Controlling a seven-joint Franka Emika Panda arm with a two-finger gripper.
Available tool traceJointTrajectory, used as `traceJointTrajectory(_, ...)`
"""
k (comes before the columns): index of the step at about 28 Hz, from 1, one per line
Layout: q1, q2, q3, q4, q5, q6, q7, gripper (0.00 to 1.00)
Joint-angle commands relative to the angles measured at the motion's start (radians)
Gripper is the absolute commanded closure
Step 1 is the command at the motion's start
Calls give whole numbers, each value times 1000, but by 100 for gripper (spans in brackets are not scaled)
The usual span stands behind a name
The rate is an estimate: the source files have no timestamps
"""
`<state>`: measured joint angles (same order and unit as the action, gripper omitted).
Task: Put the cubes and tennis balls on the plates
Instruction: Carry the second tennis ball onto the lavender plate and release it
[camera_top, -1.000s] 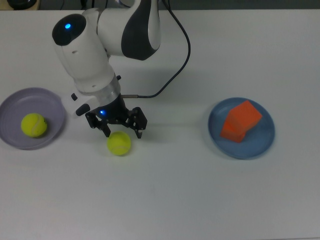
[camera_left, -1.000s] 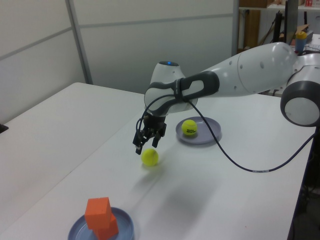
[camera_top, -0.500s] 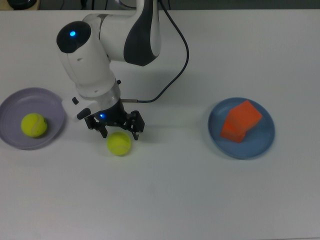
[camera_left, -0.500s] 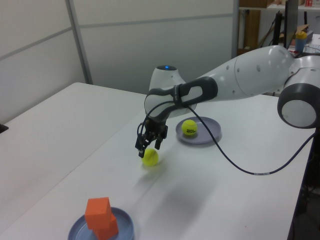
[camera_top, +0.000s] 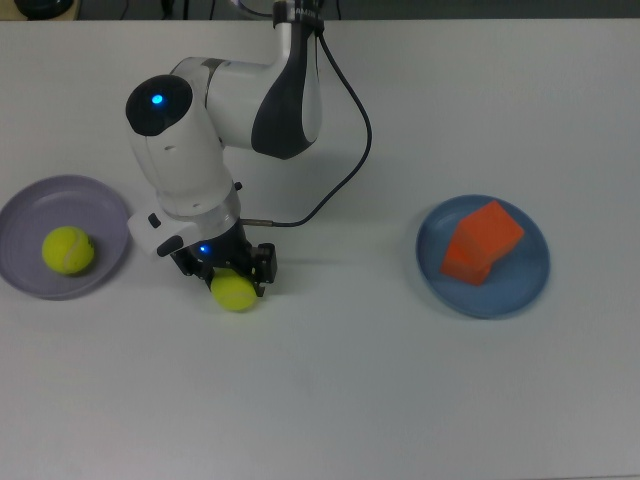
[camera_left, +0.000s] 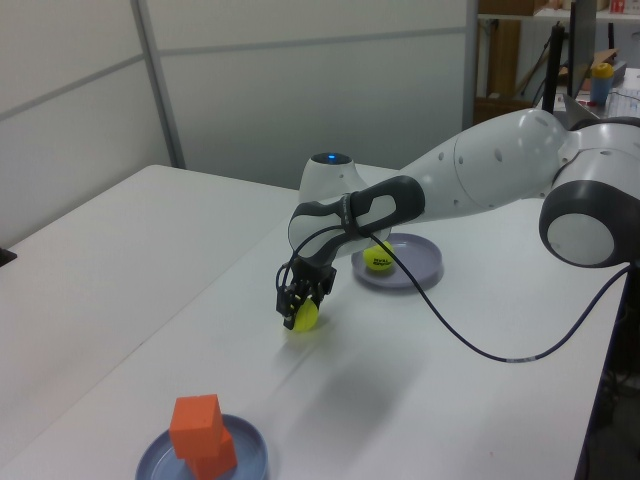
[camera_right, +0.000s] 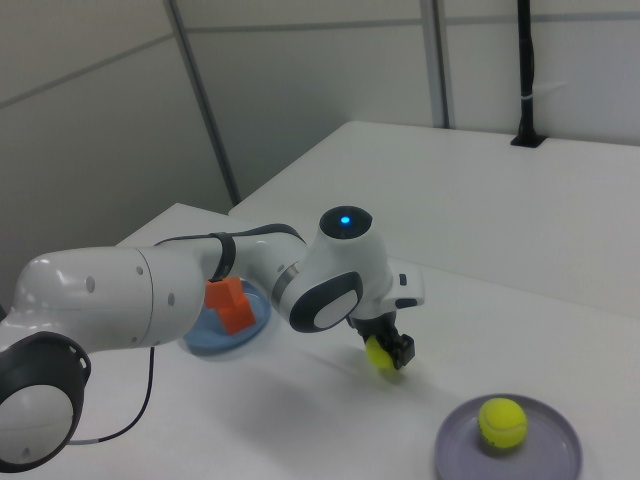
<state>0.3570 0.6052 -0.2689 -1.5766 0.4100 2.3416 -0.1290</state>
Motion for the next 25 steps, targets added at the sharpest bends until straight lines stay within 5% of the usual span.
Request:
traceJointTrajectory(1,-1,-28,-22,3,-8,2,29,100)
traceJointTrajectory(7,-1,-128,-119,-37,-22,-83,22,100)
traceJointTrajectory(13,-1,-130,-216,-48,-65,-179,17,100)
traceJointTrajectory(25,-36,-124,-273,-103,-85,-180,-40,100)
